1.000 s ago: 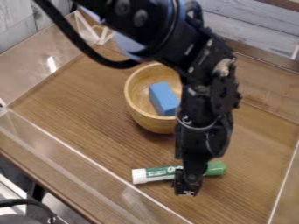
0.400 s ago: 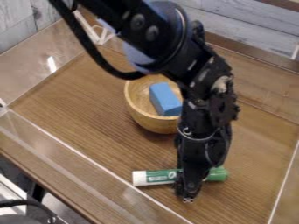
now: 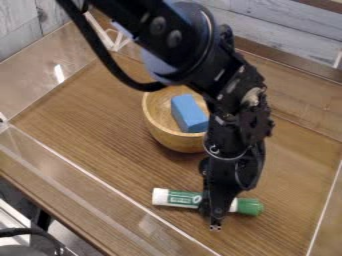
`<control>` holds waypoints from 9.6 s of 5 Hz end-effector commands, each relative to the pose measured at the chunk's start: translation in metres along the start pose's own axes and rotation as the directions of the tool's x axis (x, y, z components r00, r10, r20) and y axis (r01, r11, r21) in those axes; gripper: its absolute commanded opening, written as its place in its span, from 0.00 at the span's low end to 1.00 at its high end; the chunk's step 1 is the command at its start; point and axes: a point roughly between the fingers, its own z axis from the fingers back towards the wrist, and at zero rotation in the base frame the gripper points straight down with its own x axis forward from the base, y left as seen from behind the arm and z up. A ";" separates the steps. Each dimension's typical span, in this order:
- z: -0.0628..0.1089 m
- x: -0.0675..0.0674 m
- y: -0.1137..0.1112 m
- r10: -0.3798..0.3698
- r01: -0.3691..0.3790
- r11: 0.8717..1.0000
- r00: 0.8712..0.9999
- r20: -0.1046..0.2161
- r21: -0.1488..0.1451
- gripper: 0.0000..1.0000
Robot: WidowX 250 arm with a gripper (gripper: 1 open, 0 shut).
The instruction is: Put the green marker in the brown bowl
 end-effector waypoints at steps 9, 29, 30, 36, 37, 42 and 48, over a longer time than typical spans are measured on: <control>-0.001 0.006 0.020 -0.068 0.068 0.997 0.998 0.002 0.026 0.00; 0.014 0.013 0.041 -0.040 0.043 0.995 0.999 -0.031 0.090 0.00; 0.016 0.012 0.042 -0.035 0.038 0.995 0.999 -0.034 0.093 0.00; 0.020 0.006 0.045 -0.018 0.022 0.994 0.999 -0.044 0.109 0.00; 0.021 0.005 0.045 -0.016 0.021 0.994 0.999 -0.045 0.111 0.00; 0.035 -0.002 0.044 -0.025 0.032 0.993 0.998 -0.057 0.118 0.00; 0.072 -0.003 0.069 -0.123 0.138 0.959 0.989 -0.077 0.248 0.00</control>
